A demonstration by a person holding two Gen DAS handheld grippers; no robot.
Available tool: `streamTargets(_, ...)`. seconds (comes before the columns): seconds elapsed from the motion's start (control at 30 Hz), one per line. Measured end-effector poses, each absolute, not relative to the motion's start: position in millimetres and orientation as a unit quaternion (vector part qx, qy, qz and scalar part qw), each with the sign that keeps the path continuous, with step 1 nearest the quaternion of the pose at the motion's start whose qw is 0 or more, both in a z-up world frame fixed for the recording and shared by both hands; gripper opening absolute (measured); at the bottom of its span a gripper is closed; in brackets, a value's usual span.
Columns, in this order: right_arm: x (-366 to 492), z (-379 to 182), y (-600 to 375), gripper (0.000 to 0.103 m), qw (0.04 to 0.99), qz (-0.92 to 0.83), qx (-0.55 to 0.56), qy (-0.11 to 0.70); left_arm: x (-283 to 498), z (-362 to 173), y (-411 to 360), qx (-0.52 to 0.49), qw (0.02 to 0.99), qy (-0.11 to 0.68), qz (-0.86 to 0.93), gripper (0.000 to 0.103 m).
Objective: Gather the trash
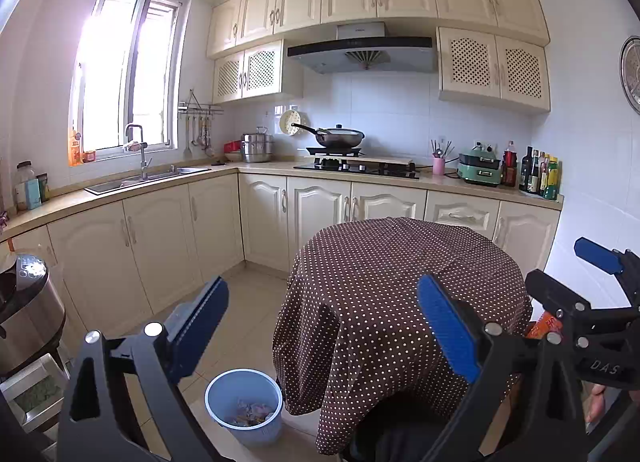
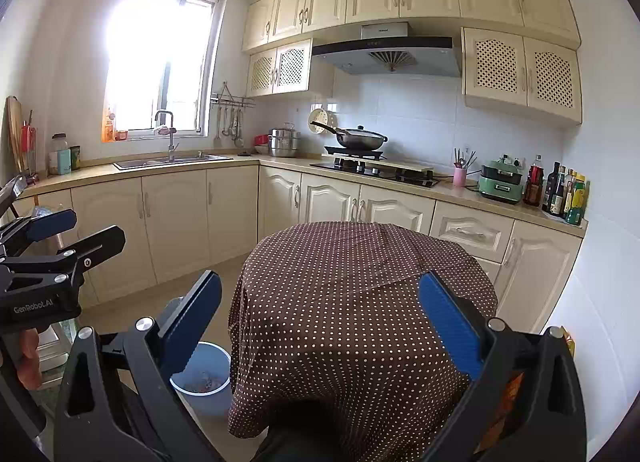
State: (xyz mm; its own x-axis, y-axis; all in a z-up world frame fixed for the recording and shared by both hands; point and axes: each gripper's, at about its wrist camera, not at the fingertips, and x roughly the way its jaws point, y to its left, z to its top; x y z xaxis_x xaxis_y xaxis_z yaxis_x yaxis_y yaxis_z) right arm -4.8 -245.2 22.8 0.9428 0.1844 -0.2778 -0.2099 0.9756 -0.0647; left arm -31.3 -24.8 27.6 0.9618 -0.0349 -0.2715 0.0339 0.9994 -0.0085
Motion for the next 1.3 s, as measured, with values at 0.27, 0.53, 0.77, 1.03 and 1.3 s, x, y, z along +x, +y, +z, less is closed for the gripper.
streamTargets(0.27, -2.9, 22.6, -243.2, 0.096, 0.984, 0.104, -0.048, 0.138, -31.7, 26.7, -25.5, -0.002, 0.99, 0.138, -0.017, 0.093)
streamTargets(0.53, -1.2, 22.2, -241.3, 0.096, 0.983, 0.106, -0.05, 0.14, -31.4, 26.8, -25.7, -0.003, 0.99, 0.138, -0.017, 0.093)
streamTargets(0.77, 0.1, 21.1, -240.6, 0.096, 0.982, 0.109, -0.051, 0.142, -31.4, 25.8, -26.1, -0.002, 0.99, 0.141, -0.018, 0.093)
streamTargets(1.03, -0.1, 20.6, -239.8, 0.096, 0.982, 0.111, -0.052, 0.143, -30.5, 26.8, -27.5, -0.002, 0.99, 0.143, -0.017, 0.093)
streamTargets(1.3, 1.5, 20.5, -239.3, 0.096, 0.982, 0.112, -0.052, 0.146, -29.4, 25.0, -28.8, -0.001, 0.989, 0.146, -0.018, 0.093)
